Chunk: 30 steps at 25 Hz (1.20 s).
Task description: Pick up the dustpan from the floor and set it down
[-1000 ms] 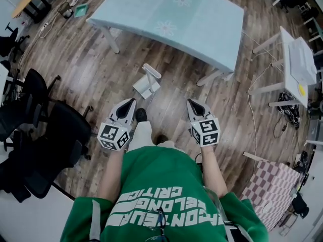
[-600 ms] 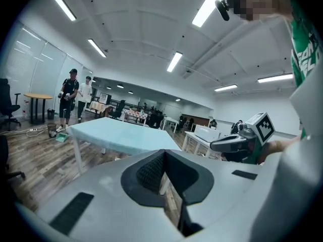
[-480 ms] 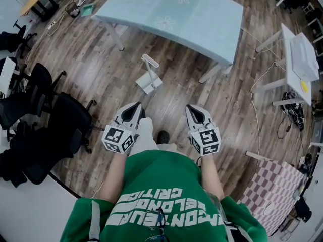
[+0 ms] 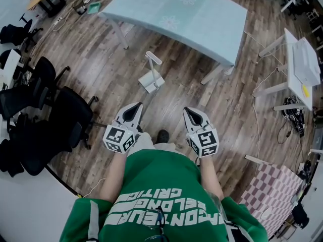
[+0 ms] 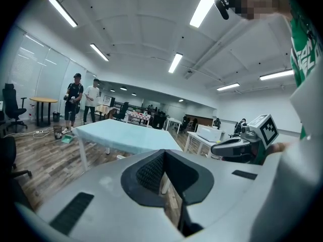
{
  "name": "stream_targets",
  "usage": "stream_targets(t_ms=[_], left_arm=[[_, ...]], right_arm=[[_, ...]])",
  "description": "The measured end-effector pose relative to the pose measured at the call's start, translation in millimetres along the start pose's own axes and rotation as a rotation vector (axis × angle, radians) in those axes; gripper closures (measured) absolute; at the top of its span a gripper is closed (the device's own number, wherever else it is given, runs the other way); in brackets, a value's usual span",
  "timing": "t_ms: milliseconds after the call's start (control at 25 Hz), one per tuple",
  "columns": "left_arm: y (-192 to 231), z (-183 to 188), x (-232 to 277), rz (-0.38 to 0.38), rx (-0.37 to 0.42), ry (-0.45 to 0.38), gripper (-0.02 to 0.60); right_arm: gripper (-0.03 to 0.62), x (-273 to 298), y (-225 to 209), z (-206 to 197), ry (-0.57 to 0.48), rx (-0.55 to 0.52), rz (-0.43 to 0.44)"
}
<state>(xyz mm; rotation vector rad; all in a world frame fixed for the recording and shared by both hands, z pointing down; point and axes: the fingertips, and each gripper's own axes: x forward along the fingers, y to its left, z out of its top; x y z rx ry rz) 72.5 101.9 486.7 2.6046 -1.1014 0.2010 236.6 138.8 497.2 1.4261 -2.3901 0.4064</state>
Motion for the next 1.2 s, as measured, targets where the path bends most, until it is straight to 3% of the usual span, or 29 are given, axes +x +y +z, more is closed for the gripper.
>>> stream_targets(t_ms=[240, 1200], left_arm=[[5.7, 1.7, -2.1, 0.006, 0.009, 0.01, 0.58], [20.9, -16.0, -21.7, 0.03, -0.075, 0.043, 0.58]], right_arm=[[0.586, 2.3, 1.8, 5.7, -0.006, -0.01, -0.001], [0.586, 15.8, 23.9, 3.2, 0.022, -0.043, 0.022]])
